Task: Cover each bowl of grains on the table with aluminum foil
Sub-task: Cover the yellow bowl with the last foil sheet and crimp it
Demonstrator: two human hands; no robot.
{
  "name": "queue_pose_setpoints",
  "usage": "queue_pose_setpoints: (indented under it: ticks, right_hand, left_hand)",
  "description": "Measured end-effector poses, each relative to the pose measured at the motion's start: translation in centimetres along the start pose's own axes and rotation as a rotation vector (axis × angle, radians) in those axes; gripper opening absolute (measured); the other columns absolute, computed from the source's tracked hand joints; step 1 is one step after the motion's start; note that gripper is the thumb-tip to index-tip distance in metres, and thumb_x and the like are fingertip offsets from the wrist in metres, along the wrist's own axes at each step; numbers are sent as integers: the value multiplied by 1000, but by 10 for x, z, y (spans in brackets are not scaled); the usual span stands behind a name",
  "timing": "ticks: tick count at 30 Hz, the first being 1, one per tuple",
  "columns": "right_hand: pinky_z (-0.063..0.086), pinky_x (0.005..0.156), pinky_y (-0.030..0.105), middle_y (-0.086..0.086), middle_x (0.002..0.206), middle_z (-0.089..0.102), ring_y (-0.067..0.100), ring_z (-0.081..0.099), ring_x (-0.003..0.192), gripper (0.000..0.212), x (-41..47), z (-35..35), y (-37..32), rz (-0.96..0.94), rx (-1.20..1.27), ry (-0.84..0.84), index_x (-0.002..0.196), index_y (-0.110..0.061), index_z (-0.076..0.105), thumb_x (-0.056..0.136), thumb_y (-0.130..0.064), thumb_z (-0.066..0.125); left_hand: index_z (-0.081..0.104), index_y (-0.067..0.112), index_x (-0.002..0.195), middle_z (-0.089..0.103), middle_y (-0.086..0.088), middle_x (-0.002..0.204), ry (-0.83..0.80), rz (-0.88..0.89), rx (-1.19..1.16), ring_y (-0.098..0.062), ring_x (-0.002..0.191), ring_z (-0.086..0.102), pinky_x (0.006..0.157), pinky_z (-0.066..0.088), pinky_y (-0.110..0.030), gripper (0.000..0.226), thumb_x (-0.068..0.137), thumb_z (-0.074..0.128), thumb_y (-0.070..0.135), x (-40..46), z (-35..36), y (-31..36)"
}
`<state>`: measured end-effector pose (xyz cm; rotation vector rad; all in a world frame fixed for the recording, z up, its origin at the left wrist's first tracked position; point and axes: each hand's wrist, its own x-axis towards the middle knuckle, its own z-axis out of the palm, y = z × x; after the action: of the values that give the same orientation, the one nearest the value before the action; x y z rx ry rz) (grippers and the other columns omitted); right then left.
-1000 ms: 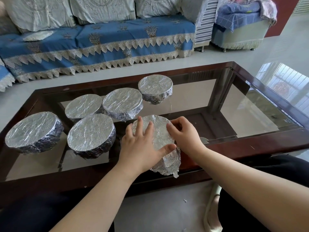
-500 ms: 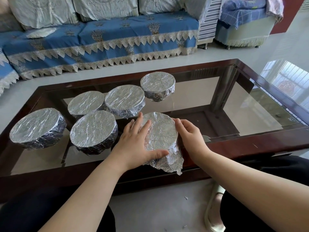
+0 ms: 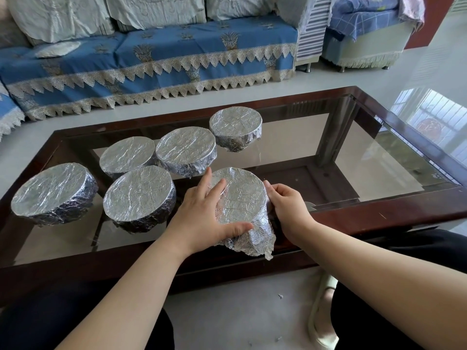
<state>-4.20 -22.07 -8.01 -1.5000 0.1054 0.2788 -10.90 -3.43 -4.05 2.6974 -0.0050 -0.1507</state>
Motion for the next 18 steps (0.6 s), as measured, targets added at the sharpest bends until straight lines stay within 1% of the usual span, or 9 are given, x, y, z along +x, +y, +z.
queue_pose_setpoints:
  ticks: [3,6,8,10,12,14,15,17,18]
  right_hand:
    - [37,49,27,-2,47,51,12,43,41,33,6,1,1,39,23,1,70,-12,61,94,-34,63]
    - [38,47,27,1,51,52,12,44,42,26,11,3,2,64,28,1,76,-11,66,93,-30,65]
    - [38,45,26,4,57,55,12,44,43,17,12,3,2,64,35,-5,83,-10,67,93,-23,66]
    - [42,45,26,10,69,60,15,49,49,3,13,4,0,56,31,-25,94,-8,66,91,-9,65]
    - [50,58,34,15,82,60,25,55,64,22,16,5,1,41,26,-51,99,-7,64,85,10,59]
    - [51,70,42,13,84,62,27,57,72,32,17,5,1,11,-49,-57,94,-10,63,80,17,55]
    - [53,70,42,10,83,64,25,59,72,31,17,4,0,-21,-115,-50,91,-12,62,79,16,57]
    - [53,67,35,3,82,68,15,61,69,29,19,2,-1,-94,-234,-39,86,-16,61,78,11,62]
    - [52,64,32,2,80,69,13,60,66,30,20,2,-2,-116,-258,-39,84,-16,62,78,13,60]
  left_hand:
    - [15,33,157,-21,14,162,33,-10,-16,-16,151,-1,120,16,-45,134,44,38,103,-1,2,0]
    - [16,33,157,-18,13,162,44,-21,-16,-17,150,2,119,16,-44,134,44,39,101,-2,3,2]
    - [17,33,157,-17,12,163,53,-33,-18,-17,150,3,119,16,-42,133,44,40,100,-3,3,3]
    - [17,33,157,-16,12,163,59,-46,-25,-18,150,4,119,16,-42,132,45,41,99,-4,3,5]
    - [17,34,157,-17,11,162,57,-61,-38,-18,150,3,119,17,-42,132,46,46,100,-5,2,7]
    - [16,34,157,-18,10,162,56,-85,-45,-18,150,3,118,18,-42,128,49,48,95,-6,1,11]
    - [16,34,157,-18,10,162,59,-97,-45,-18,150,2,118,19,-42,125,51,49,92,-7,1,13]
    - [15,33,157,-19,9,162,66,-119,-43,-19,150,3,117,20,-43,124,52,49,90,-8,1,18]
    - [15,32,157,-19,9,163,71,-130,-43,-20,150,3,117,20,-42,124,53,49,90,-8,2,19]
